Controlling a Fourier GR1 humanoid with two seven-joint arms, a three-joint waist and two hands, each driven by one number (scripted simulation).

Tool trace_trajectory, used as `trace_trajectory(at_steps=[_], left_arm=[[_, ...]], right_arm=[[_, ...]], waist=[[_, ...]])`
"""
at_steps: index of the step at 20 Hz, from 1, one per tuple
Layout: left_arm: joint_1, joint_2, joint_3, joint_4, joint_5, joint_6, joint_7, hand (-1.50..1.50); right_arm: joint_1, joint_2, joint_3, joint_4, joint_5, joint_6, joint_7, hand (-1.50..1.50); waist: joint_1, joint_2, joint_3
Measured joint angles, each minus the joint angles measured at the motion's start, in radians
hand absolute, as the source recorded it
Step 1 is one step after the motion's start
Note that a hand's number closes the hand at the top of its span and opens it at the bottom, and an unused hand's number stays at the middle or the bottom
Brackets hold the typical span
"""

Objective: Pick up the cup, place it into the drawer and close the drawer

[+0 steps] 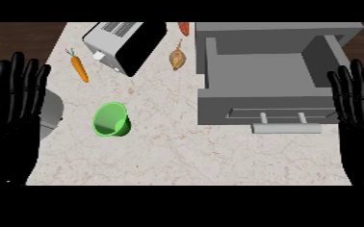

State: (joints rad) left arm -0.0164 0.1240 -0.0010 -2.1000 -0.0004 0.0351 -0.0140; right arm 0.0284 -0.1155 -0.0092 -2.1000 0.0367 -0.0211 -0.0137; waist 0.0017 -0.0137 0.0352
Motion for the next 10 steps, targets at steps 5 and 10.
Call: trace_trajectory(at_steps=[5, 10], left_arm=[[0.012, 0.034, -0.036, 0.013, 0.108, -0.133, -0.026, -1.5], [0.065, 0.041, -0.059, 0.041, 0.327, -0.255, 0.043, -1.5]], right_arm=[[-0.009, 0.023, 0.001, 0.015, -0.02, -0.003, -0.024, -1.5], [-0.016, -0.013, 0.009, 0.037, -0.016, 0.035, 0.008, -1.5]], waist=[[-0.001, 0.01, -0.026], [0.001, 0.013, -0.033]])
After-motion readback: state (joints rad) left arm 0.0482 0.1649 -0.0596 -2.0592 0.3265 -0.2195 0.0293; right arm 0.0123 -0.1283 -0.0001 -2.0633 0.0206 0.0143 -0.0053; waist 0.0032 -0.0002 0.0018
